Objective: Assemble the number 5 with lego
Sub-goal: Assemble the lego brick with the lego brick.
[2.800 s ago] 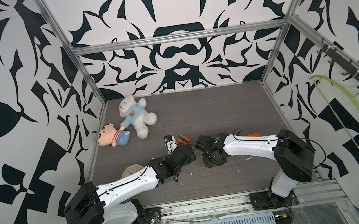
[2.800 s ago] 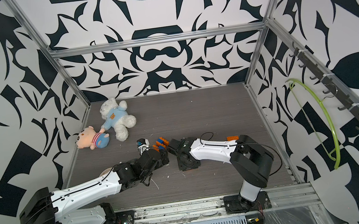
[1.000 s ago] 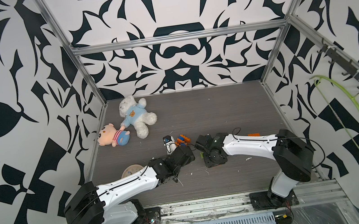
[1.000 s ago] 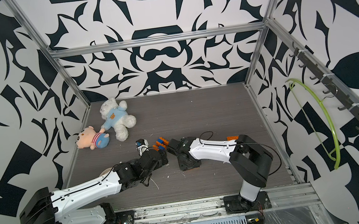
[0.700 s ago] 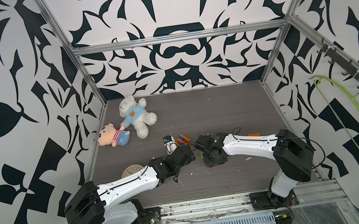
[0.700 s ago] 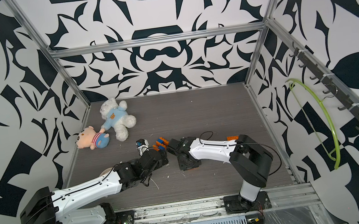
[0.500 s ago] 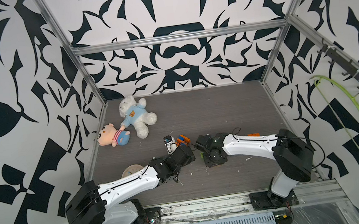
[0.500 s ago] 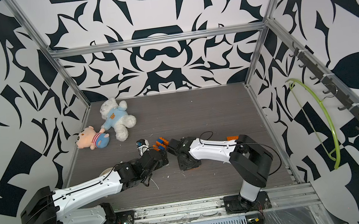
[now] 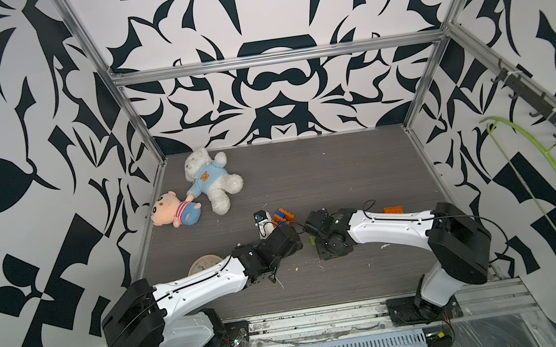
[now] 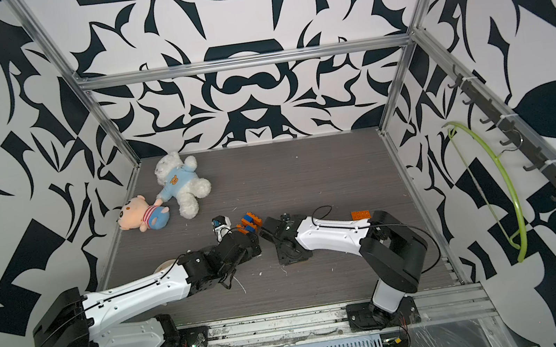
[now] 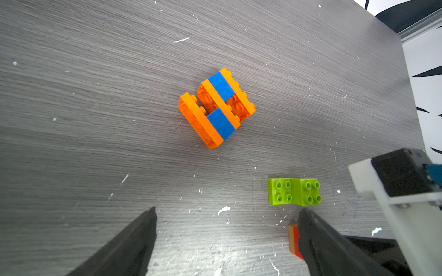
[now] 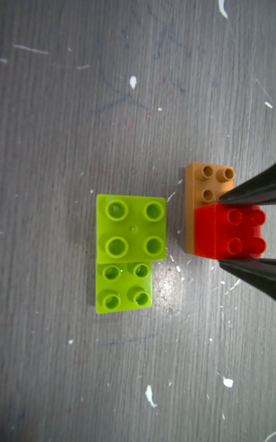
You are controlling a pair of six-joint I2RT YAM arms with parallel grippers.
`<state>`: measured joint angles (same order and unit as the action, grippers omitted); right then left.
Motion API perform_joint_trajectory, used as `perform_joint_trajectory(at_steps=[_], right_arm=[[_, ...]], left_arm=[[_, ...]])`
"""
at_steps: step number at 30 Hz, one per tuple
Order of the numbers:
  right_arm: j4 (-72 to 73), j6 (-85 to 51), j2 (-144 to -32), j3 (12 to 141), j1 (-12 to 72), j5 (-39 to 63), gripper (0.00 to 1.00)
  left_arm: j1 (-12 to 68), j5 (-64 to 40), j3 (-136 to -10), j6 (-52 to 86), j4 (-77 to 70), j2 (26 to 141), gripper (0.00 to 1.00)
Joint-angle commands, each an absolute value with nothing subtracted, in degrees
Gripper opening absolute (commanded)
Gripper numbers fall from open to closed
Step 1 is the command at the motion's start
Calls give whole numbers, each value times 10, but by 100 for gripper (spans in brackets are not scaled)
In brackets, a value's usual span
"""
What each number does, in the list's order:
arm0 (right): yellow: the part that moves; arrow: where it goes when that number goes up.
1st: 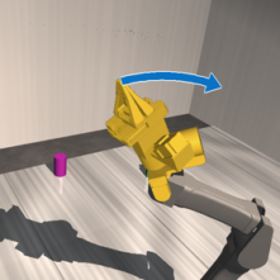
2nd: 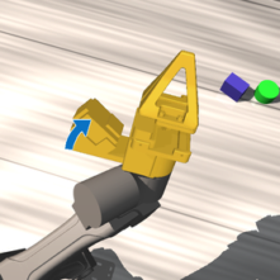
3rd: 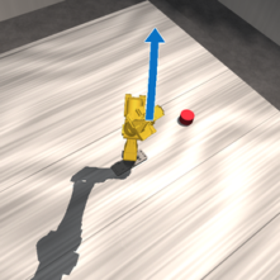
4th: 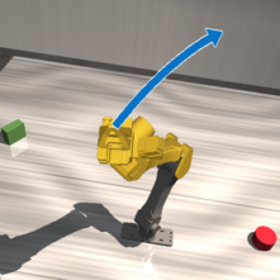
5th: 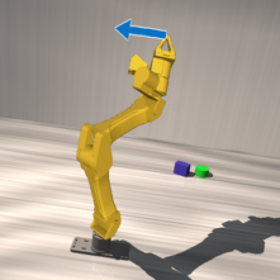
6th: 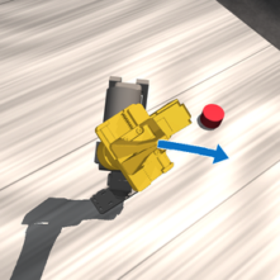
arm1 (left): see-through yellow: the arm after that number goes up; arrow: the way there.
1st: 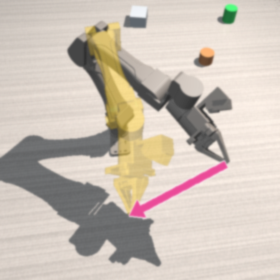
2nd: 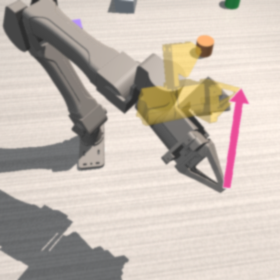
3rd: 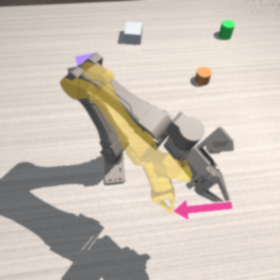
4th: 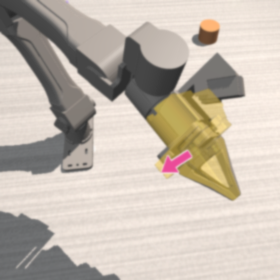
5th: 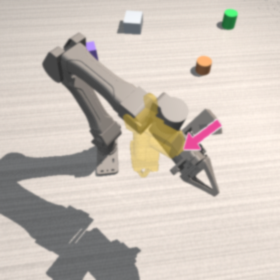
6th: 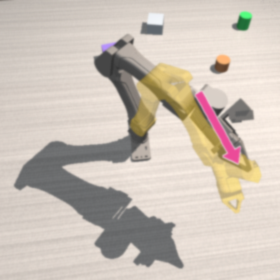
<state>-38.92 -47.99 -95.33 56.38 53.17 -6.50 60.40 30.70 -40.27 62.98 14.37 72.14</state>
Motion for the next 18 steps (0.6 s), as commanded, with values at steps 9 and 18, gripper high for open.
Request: perform_joint_trajectory(at_steps=[9, 18], right_arm=[[-409, -481, -958, 564, 540, -44, 24], [-430, -482, -932, 584, 540, -67, 43]], left_arm=[[605, 312, -421, 620, 148, 720, 99], [605, 309, -423, 620, 148, 721, 99]])
